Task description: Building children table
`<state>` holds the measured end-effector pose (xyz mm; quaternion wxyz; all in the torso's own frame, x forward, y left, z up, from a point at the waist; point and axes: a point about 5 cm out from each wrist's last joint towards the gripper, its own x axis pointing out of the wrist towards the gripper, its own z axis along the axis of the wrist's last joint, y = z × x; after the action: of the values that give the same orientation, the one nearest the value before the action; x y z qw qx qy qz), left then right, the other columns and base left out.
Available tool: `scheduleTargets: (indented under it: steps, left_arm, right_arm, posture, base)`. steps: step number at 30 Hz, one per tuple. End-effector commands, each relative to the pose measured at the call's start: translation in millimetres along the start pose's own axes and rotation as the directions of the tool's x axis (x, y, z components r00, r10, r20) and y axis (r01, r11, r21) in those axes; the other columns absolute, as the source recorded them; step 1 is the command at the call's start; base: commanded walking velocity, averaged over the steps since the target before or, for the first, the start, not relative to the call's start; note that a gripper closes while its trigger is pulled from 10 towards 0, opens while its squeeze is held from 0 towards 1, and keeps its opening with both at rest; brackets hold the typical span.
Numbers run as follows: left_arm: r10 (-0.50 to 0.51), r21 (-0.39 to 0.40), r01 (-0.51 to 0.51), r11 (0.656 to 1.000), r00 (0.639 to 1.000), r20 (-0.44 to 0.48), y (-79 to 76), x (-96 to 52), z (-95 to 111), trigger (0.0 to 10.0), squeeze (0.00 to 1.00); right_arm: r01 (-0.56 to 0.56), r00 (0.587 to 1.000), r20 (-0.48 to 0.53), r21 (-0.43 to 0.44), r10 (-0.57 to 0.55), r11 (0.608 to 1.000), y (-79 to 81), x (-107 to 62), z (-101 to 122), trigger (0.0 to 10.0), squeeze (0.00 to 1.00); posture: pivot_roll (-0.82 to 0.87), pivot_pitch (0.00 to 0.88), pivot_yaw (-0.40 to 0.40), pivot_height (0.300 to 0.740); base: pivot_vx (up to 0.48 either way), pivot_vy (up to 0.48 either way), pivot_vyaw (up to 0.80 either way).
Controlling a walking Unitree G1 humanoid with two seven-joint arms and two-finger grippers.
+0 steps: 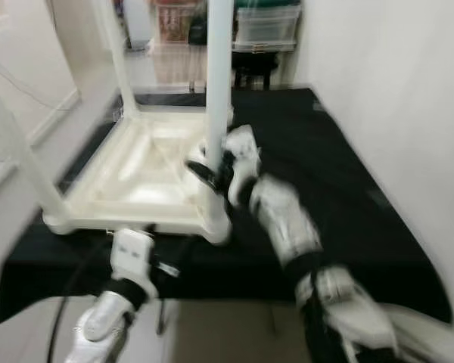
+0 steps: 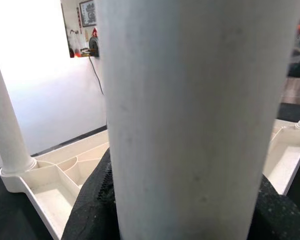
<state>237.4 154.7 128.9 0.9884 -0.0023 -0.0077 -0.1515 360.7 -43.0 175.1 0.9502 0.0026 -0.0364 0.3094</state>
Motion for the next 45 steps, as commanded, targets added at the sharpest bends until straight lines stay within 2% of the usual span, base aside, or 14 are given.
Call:
scheduleTargets:
  steps: [1, 8, 9, 10, 11, 12, 13, 19, 22, 31, 38, 39, 40, 45]
  left_arm:
    - [-0.005, 0.003, 0.005, 1.0, 1.0, -0.019, 1.4, -0.3, -2.2, 10.0, 0.0]
    - [0.005, 0.0, -0.005, 1.0, 1.0, -0.012, 0.9, 1.0, -2.2, 10.0, 0.0]
    - [0.008, 0.0, -0.008, 1.0, 1.0, -0.011, 1.2, 0.8, -2.3, 10.0, 0.0]
    - [0.008, 0.0, -0.008, 1.0, 1.0, -0.011, 1.2, 0.8, -2.3, 10.0, 0.0]
    - [0.003, 0.001, -0.003, 1.0, 1.0, -0.015, 0.7, 0.9, -2.6, 10.0, 0.0]
    - [0.003, 0.001, -0.003, 1.0, 1.0, -0.015, 0.7, 0.9, -2.6, 10.0, 0.0]
    - [0.0, 0.0, 0.0, 1.0, 1.0, -0.016, 0.5, 1.1, -2.8, 10.0, 0.0]
    - [-0.003, -0.003, 0.003, 1.0, 1.0, -0.017, -0.1, 2.2, -3.3, 10.0, 0.0]
    - [-0.001, -0.004, 0.001, 1.0, 1.0, -0.016, -0.3, 3.1, -4.0, 10.0, 0.0]
    - [-0.004, -0.007, 0.004, 1.0, 1.0, -0.019, -0.7, 3.7, -5.6, 10.0, 0.0]
    - [-0.005, -0.006, 0.005, 1.0, 1.0, -0.021, -0.9, 3.9, -6.2, 10.0, 0.0]
    - [-0.005, -0.006, 0.005, 1.0, 1.0, -0.022, -1.0, 3.9, -6.2, 10.0, 0.0]
    - [-0.005, -0.006, 0.005, 1.0, 1.0, -0.022, -1.1, 3.7, -6.2, 10.0, 0.0]
    - [-0.006, -0.006, 0.006, 1.0, 1.0, -0.022, -1.3, 3.6, -6.2, 10.0, 0.0]
  right_arm:
    - [0.003, 0.988, -0.153, 0.045, 0.004, 0.999, 6.4, -10.1, -41.3, 0.0, 0.0]
    - [-0.035, 0.987, -0.155, 0.004, 0.035, 0.999, 11.4, -1.3, -36.0, 0.0, 0.0]
    - [-0.016, 0.987, -0.163, -0.011, 0.014, 1.0, 12.6, -0.4, -34.7, 4.0, 0.0]
    - [-0.016, 0.987, -0.163, -0.011, 0.014, 1.0, 12.6, -0.4, -34.7, 4.0, 0.0]
    - [-0.055, 0.986, -0.16, 0.006, 0.055, 0.998, 21.7, 0.3, -28.9, 10.0, 0.11]
    - [-0.055, 0.986, -0.16, 0.006, 0.055, 0.998, 21.7, 0.3, -28.9, 10.0, 0.11]
    - [-0.081, 0.986, -0.146, 0.009, 0.081, 0.997, 23.4, 1.3, -24.4, 10.0, 1.0]
    - [-0.302, 0.95, -0.074, 0.011, 0.302, 0.953, 24.3, 5.7, -0.7, 10.0, 1.0]
    - [-0.515, 0.857, -0.034, -0.041, 0.514, 0.856, 15.0, 4.9, 19.0, 10.0, 0.0]
    - [-0.783, 0.622, -0.083, -0.09, 0.779, 0.616, -2.4, -5.3, 44.6, 10.0, 0.0]
    - [-0.82, 0.572, -0.11, -0.071, 0.813, 0.568, -5.6, -1.4, 46.4, 10.0, 0.0]
    - [-0.822, 0.569, -0.115, -0.062, 0.814, 0.566, -5.4, -0.2, 45.3, 7.4, 0.0]
    - [-0.822, 0.569, -0.113, -0.052, 0.815, 0.567, -4.9, 0.5, 44.2, 1.9, 0.0]
    - [-0.826, 0.563, -0.109, -0.031, 0.819, 0.563, -5.7, -0.8, 40.7, 0.0, 0.0]
  posture:
    - [-0.02, 0.065, 0.005, 0.74]
    - [-0.01, 0.062, -0.021, 0.74]
    - [0.0, 0.058, -0.02, 0.74]
    - [0.0, 0.058, -0.02, 0.74]
    - [0.0, 0.057, -0.016, 0.74]
    - [0.0, 0.057, -0.016, 0.74]
    - [-0.01, 0.056, -0.015, 0.74]
    - [-0.01, 0.049, -0.017, 0.74]
    - [-0.01, 0.042, -0.019, 0.74]
    - [0.0, 0.03, -0.017, 0.74]
    - [0.01, 0.027, -0.017, 0.74]
    - [0.01, 0.029, -0.016, 0.74]
    - [0.01, 0.029, -0.016, 0.74]
    - [0.01, 0.031, -0.015, 0.74]
  base:
    - [0.0, 0.0, 0.0]
    - [0.0, 0.0, 0.0]
    - [0.0, 0.0, 0.0]
    - [0.0, 0.0, 0.0]
    - [0.0, 0.0, 0.0]
    - [0.0, 0.0, 0.0]
    - [0.0, 0.0, 0.0]
    - [0.0, 0.0, 0.0]
    - [0.0, 0.0, 0.0]
    - [0.0, 0.0, 0.0]
    - [0.0, 0.0, 0.0]
    - [0.0, 0.0, 0.0]
    - [0.0, 0.0, 0.0]
    - [0.0, 0.0, 0.0]
